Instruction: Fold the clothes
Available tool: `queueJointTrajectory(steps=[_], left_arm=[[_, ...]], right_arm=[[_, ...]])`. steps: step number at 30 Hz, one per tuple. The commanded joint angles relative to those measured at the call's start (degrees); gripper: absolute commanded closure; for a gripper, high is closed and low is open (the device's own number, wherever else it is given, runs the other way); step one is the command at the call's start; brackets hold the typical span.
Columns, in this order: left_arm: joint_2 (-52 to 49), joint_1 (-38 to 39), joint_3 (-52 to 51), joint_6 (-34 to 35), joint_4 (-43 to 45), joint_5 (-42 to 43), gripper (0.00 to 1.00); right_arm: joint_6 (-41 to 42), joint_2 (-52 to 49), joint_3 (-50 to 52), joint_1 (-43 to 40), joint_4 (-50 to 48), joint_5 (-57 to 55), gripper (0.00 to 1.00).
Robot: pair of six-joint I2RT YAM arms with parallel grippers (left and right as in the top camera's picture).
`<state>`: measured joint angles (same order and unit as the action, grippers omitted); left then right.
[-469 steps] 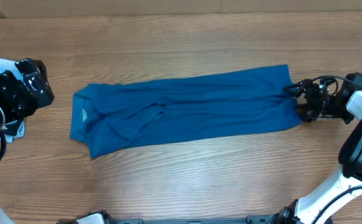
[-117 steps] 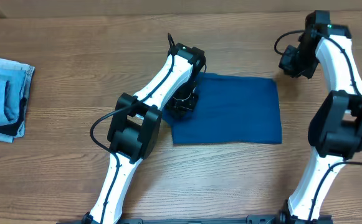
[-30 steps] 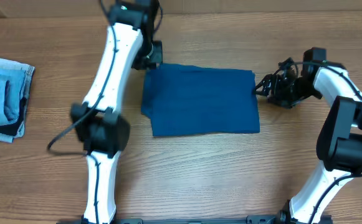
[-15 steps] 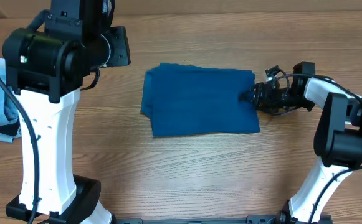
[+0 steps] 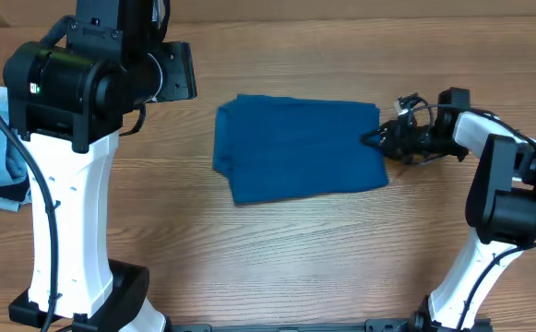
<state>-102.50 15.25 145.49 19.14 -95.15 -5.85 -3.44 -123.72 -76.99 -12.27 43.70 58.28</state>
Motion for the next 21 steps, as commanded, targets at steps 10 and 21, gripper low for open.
queueJointTrajectory(steps=[10,21], left_arm=[[-0.15,-0.22,-0.09,-0.04,0.48,-3.19,0.0],[-0.15,-0.22,-0.09,-0.04,0.46,-3.15,0.0]], right_arm=[[6.6,15.21,-8.94,-4.44,14.4,-38.75,0.92],[7.93,15.52,-34.91,-4.85,33.7,-54.45,0.92]])
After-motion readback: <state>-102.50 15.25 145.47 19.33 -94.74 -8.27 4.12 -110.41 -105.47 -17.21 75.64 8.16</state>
